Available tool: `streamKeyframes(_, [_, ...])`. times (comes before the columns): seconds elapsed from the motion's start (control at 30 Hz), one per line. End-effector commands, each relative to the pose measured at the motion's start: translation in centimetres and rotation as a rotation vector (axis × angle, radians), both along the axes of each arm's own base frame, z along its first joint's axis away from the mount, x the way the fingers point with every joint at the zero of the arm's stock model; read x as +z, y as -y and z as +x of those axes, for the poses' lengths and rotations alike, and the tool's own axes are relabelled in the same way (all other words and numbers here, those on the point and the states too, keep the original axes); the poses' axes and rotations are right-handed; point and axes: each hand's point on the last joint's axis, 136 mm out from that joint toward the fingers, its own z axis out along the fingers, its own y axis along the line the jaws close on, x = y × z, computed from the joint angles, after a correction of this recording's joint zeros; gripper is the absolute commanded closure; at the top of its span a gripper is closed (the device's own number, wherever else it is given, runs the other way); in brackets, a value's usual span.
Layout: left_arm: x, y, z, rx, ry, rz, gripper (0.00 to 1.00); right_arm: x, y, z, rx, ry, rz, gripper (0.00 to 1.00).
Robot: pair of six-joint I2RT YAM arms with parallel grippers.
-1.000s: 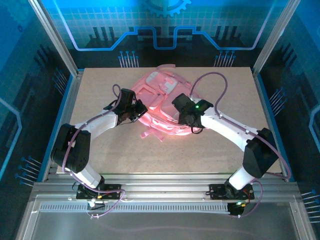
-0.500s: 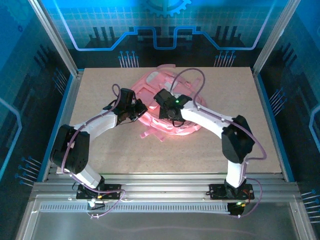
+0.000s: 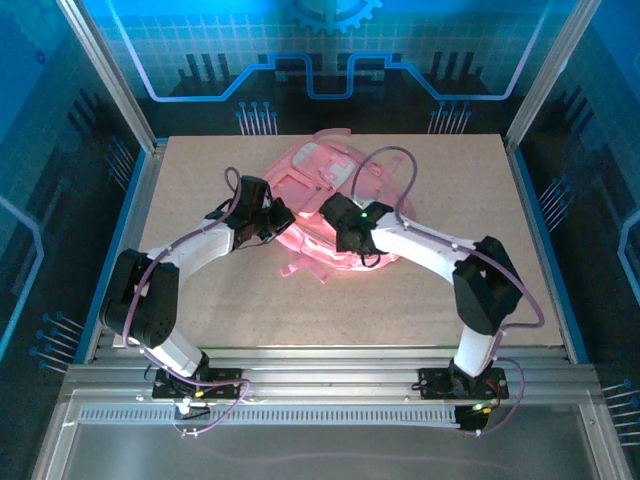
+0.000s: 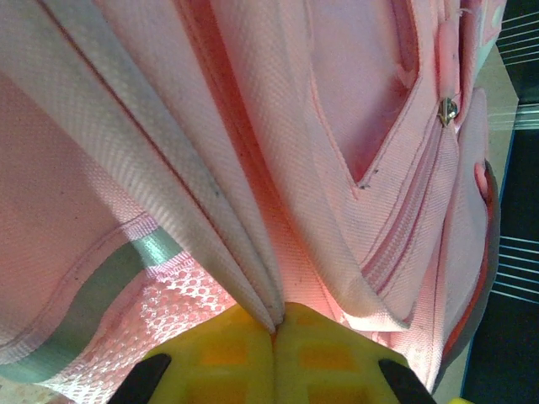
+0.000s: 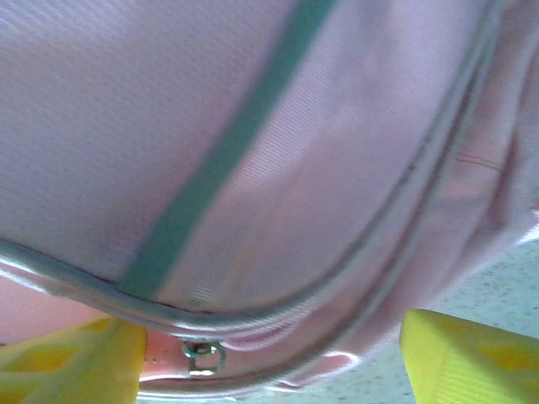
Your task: Pack books, pencil case, and school supplies into a backpack
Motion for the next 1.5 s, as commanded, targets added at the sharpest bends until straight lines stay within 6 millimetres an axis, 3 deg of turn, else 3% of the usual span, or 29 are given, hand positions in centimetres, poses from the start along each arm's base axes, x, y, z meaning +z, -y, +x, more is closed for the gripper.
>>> streamKeyframes(0.0, [2.0, -3.7, 3.0, 0.091, 0.088, 0.074, 1.0, -0.1, 6.5, -1.9, -0.02, -0.075, -0.176, 0.22])
streamKeyframes(0.2, [2.7, -3.8, 3.3, 0.09, 0.102, 0.08, 1.0, 1.2, 5.7, -2.1, 0.031, -0.075, 0.034, 0.23])
streamKeyframes(0.43, [2.9, -3.9, 3.3, 0.089, 0.102, 0.093, 1.0, 2.1, 0.4, -1.0, 0.236, -0.054, 0.284, 0.29])
streamKeyframes(0.67, [2.8, -4.1, 3.3, 0.074, 0.094, 0.112, 1.0, 2.2, -3.1, -0.6, 0.452, -0.069, 0.437, 0.33])
streamKeyframes(0.8, [2.5, -4.1, 3.5, 0.073, 0.08, 0.113, 1.0, 1.3, -3.8, -0.1, 0.542, -0.07, 0.444, 0.38])
streamKeyframes(0.93, [2.3, -4.0, 3.8, 0.06, 0.054, 0.109, 1.0, 0.0, -4.0, 0.7, 0.611, -0.085, 0.432, 0.37])
streamKeyframes(1.1, [2.1, -3.8, 4.1, 0.044, 0.035, 0.122, 1.0, -0.3, -5.4, 0.3, 0.679, -0.123, 0.491, 0.39])
streamKeyframes(1.3, [2.0, -3.9, 5.0, 0.057, 0.04, 0.127, 1.0, -0.9, -6.3, -0.8, 0.697, -0.148, 0.515, 0.5])
streamKeyframes(1.47, [1.9, -3.8, 6.4, 0.049, 0.036, 0.136, 1.0, -1.4, -6.7, -1.0, 0.696, -0.16, 0.498, 0.69])
